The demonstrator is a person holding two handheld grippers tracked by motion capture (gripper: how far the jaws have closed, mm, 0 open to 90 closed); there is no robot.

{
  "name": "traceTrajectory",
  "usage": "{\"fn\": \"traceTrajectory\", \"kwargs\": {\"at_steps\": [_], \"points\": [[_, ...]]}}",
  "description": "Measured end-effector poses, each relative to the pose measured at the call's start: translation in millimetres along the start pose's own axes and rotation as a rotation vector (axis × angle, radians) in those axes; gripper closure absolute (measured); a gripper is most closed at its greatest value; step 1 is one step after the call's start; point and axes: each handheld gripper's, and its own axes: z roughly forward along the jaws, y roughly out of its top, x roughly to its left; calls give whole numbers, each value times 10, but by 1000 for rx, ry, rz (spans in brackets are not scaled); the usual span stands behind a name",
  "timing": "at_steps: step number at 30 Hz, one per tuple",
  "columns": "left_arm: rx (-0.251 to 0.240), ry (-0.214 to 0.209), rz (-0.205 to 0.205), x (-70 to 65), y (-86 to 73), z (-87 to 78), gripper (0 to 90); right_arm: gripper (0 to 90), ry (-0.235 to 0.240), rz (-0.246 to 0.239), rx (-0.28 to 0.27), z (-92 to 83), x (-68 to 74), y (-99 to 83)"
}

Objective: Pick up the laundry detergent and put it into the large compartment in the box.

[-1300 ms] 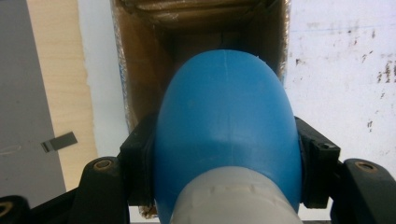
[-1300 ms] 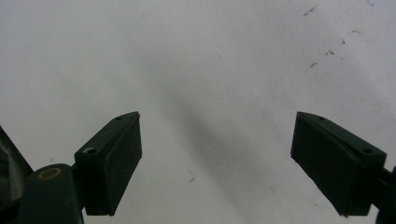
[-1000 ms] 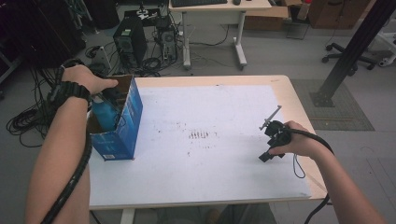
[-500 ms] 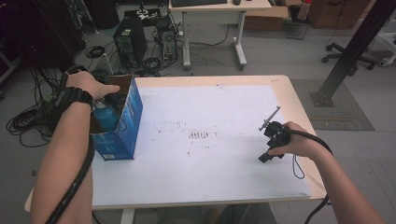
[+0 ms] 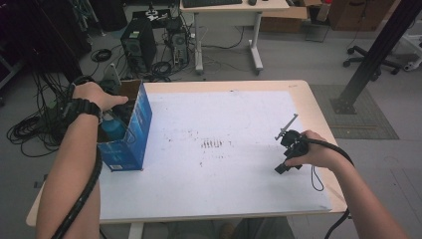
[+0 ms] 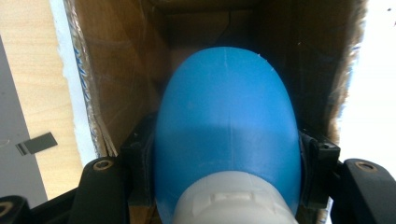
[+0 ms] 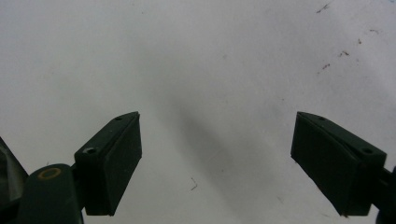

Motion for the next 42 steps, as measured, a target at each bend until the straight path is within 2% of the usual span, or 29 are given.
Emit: {"fn": "traceTrajectory", "kwargs": {"at_steps": [15,34,42], "points": [[-3,1,0,23,-16,123,373,165,0,-3,4,12,15,21],[-20,14,14,-5,-16,141,369,165,-1,3,4,20,17,-18],[-13,22,18,-30,-31,129,338,165,0,0,3,24,31,-21]]}}
